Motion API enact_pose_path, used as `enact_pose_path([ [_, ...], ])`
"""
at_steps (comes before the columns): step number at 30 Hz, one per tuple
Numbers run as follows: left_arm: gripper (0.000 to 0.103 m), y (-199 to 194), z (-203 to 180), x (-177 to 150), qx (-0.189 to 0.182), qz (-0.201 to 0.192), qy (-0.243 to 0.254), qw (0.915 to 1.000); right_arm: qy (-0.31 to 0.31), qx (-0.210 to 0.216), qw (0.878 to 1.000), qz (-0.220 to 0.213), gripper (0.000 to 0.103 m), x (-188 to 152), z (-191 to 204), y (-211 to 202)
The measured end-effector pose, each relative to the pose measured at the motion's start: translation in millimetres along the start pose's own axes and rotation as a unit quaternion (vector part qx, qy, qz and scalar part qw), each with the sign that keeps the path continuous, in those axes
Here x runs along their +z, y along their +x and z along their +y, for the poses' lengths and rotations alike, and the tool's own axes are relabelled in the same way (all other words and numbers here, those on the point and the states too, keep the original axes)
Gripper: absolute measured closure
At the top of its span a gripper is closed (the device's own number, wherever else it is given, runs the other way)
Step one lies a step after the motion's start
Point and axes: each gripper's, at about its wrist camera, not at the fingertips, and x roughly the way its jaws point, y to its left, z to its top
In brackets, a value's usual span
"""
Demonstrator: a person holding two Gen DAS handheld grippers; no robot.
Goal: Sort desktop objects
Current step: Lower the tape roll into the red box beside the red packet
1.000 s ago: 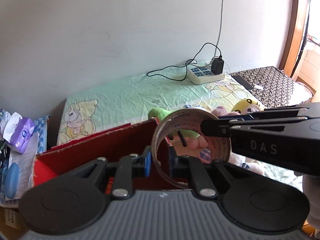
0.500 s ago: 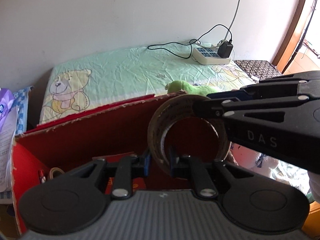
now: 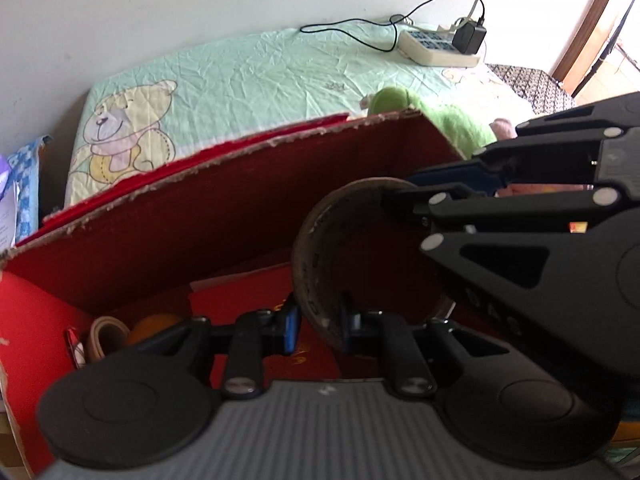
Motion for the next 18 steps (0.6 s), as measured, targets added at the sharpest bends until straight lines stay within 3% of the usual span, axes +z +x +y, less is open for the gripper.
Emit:
enact_pose_path([
  [3,0.087,0.1,6.1,0.6,-0.012,0.004,-0.01,0.9999,0.009,0.003,1.0,0.009,0.092,-0.7,0.6,9.5],
  [7,0.08,0.6,7.2,1.8,0.0,0.005,-0.02,0.9998,0.017,-0.015,1.0,0.016,0.091,-2.5,-0.1,22.7],
  [12,0.062,0.9,6.2,0.8,0.021,-0.001,-0.025,0.9995,0.02,-0.024,0.999,0.012,0.09,-2.6,2.2,30.1],
  [18,0.06,0.9,4.4,-1.2,0.033,-0.008,-0.023,0.9992,0.015,-0.024,1.0,-0.003,0.088,-3.5,1.8,29.7],
])
